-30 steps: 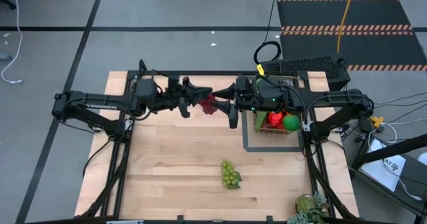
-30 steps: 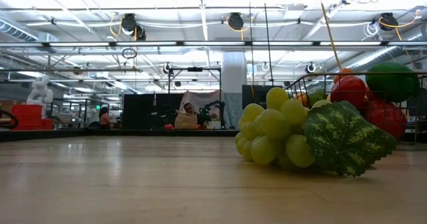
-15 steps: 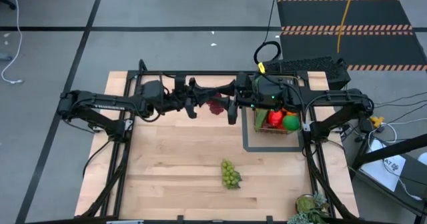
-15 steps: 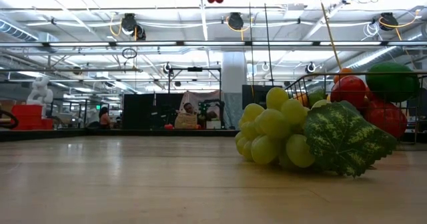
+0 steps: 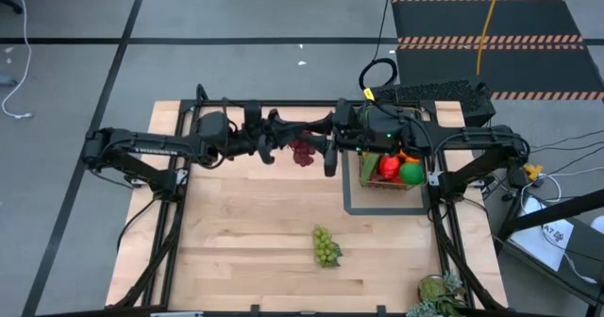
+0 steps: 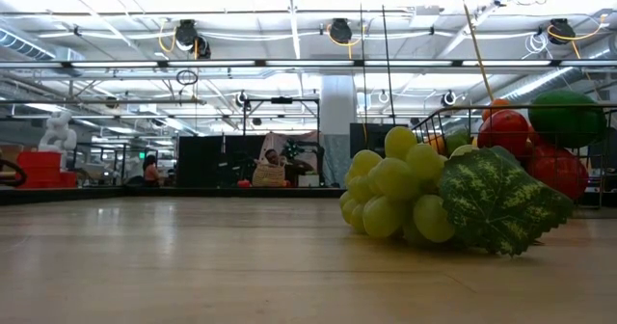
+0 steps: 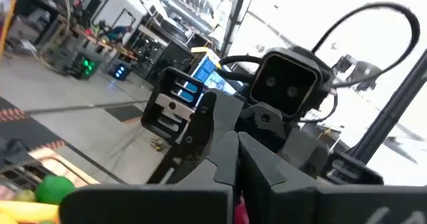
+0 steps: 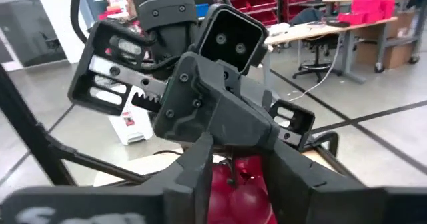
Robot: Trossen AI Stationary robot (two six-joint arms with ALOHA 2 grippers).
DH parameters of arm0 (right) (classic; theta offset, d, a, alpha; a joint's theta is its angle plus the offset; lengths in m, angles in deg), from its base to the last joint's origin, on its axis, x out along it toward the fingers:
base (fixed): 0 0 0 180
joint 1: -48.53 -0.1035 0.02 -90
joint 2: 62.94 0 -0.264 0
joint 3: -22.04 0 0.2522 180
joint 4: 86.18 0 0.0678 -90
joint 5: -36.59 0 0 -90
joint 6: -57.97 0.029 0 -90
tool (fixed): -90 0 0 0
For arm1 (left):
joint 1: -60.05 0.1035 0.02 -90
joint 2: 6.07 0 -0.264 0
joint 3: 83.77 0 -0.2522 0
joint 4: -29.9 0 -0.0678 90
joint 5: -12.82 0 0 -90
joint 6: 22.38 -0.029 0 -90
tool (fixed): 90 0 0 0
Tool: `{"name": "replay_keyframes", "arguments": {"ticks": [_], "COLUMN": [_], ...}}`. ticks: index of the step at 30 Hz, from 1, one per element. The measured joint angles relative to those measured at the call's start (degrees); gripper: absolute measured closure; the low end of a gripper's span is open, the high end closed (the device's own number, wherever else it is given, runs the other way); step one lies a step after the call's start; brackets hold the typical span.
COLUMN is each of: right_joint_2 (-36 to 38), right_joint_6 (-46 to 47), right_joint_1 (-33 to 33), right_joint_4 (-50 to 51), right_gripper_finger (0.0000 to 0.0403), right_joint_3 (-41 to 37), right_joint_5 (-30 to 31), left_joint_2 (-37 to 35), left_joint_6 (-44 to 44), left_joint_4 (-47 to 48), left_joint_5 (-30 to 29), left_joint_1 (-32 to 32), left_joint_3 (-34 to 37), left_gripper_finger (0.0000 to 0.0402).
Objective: Build produce basket
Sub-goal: Put the red grapes into the wire basket
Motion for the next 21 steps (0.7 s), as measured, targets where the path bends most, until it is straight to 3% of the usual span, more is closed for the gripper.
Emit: {"name": "replay_keyframes", "arguments": {"ticks": [5, 10, 21], "right_joint_2": [-0.3, -0.3, -0.3], "right_joint_6": [-2.8, -3.6, -2.8], "right_joint_1": [0.0, 0.1, 0.4], "right_joint_4": [0.3, 0.9, 0.6], "right_gripper_finger": [0.0246, 0.0242, 0.0366], "right_joint_3": [-0.1, -0.2, -0.2], "right_joint_5": [0.1, 0.1, 0.3], "left_joint_2": [0.1, 0.1, 0.0], "left_joint_6": [5.9, 5.7, 4.2], "left_joint_4": [-0.1, -0.1, 0.0], "left_joint_5": [2.4, 2.6, 2.9], "left_joint_1": [1.3, 1.5, 1.5], "left_joint_3": [0.0, 0.0, 0.0], "left_gripper_finger": [0.0397, 0.0388, 0.0383]}}
